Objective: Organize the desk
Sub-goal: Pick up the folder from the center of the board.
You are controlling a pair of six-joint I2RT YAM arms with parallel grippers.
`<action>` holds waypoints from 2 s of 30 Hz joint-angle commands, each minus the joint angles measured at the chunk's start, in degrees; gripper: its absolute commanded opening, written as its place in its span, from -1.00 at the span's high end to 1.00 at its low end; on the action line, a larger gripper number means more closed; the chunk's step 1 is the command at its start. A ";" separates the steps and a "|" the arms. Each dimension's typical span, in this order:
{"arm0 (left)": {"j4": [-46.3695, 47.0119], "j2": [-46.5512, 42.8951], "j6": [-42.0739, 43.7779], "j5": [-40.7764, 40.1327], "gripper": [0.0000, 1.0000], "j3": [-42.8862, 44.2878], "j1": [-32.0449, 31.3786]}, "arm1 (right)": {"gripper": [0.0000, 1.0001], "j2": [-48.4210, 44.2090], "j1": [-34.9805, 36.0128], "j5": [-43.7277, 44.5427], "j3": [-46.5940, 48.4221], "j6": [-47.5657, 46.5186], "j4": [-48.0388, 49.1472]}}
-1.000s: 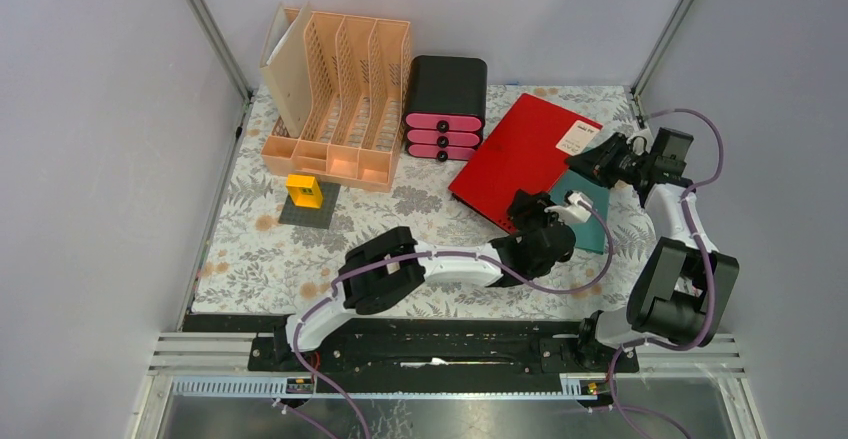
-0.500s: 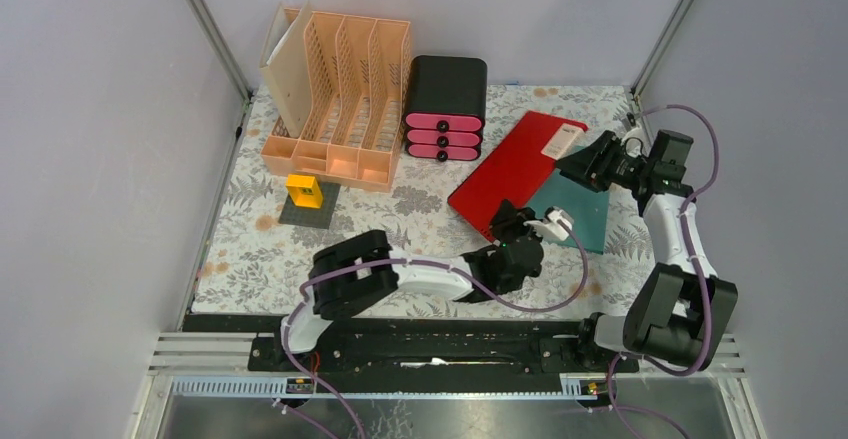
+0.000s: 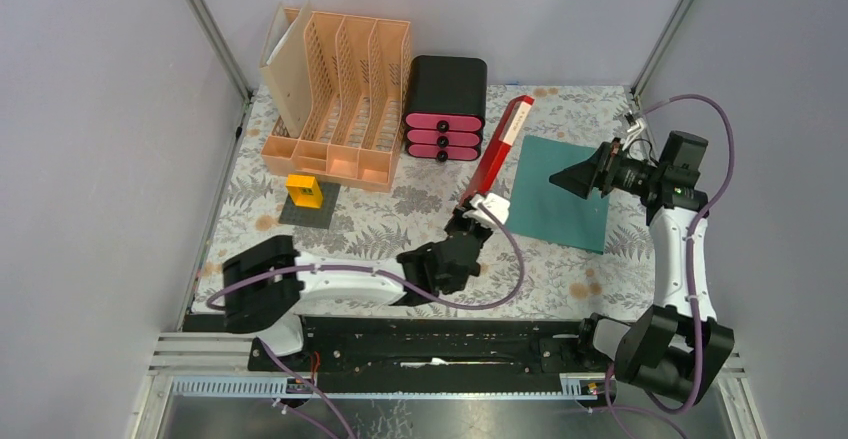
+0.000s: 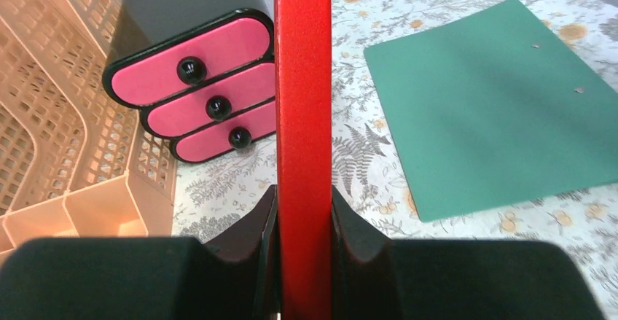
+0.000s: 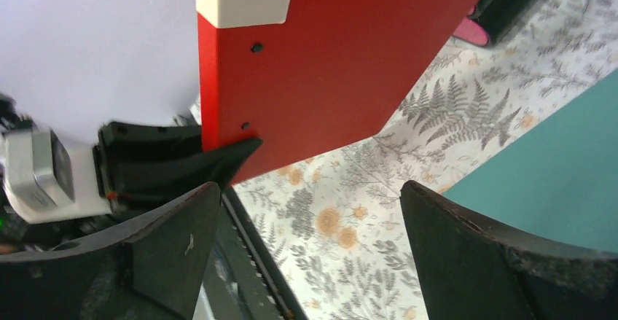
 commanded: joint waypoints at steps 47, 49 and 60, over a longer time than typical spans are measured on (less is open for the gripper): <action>56.71 -25.40 -69.65 80.96 1.00 -41.64 42.05 | -0.99 11.30 10.02 -7.71 6.31 -33.30 -19.64; 56.73 -25.88 -69.68 80.90 1.00 -41.41 42.09 | -0.99 11.95 10.76 -8.57 6.32 -32.84 -19.67; 57.28 -25.49 -71.98 81.19 1.00 -40.03 42.05 | -0.99 12.65 14.11 -11.38 6.66 -30.67 -19.29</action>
